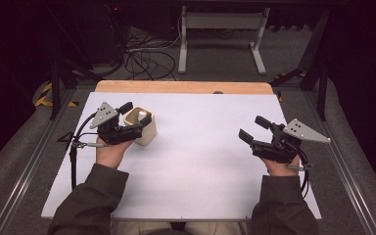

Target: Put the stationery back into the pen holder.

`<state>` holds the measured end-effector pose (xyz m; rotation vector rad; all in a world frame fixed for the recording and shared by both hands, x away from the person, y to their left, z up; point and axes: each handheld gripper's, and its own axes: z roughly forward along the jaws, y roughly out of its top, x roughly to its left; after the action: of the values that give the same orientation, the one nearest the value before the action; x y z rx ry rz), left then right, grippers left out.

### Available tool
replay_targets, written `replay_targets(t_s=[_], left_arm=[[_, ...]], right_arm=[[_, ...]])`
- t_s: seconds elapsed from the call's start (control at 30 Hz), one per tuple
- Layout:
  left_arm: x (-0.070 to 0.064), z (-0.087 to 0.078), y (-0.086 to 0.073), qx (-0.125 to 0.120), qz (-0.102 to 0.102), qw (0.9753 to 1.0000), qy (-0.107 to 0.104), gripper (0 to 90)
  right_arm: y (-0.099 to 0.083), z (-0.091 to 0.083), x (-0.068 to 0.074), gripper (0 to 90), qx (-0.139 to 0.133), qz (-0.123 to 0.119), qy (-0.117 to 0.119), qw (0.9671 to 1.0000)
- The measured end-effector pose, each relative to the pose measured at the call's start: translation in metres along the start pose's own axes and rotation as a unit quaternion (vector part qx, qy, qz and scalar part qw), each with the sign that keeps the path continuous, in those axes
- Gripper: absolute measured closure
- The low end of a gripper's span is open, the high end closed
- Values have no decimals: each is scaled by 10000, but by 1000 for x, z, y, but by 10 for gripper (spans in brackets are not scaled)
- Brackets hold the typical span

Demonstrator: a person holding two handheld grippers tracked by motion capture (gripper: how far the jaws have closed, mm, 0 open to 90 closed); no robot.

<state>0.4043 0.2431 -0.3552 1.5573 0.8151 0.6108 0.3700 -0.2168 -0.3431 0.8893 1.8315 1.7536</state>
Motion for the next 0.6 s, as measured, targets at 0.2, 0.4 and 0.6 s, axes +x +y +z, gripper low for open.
replay_targets(t_s=[0.2,0.4,0.6], left_arm=[[-6,-8,2,-40,46,10000,-79,128],[-10,-17,3,-78,72,9999,-122,106],[-14,-26,3,-100,113,9997,-169,87]], right_arm=[[-1,-1,0,195,7,1,-14,10000],[-1,-2,0,194,6,-1,-27,10000],[-1,-2,0,194,10,-4,-47,10000]])
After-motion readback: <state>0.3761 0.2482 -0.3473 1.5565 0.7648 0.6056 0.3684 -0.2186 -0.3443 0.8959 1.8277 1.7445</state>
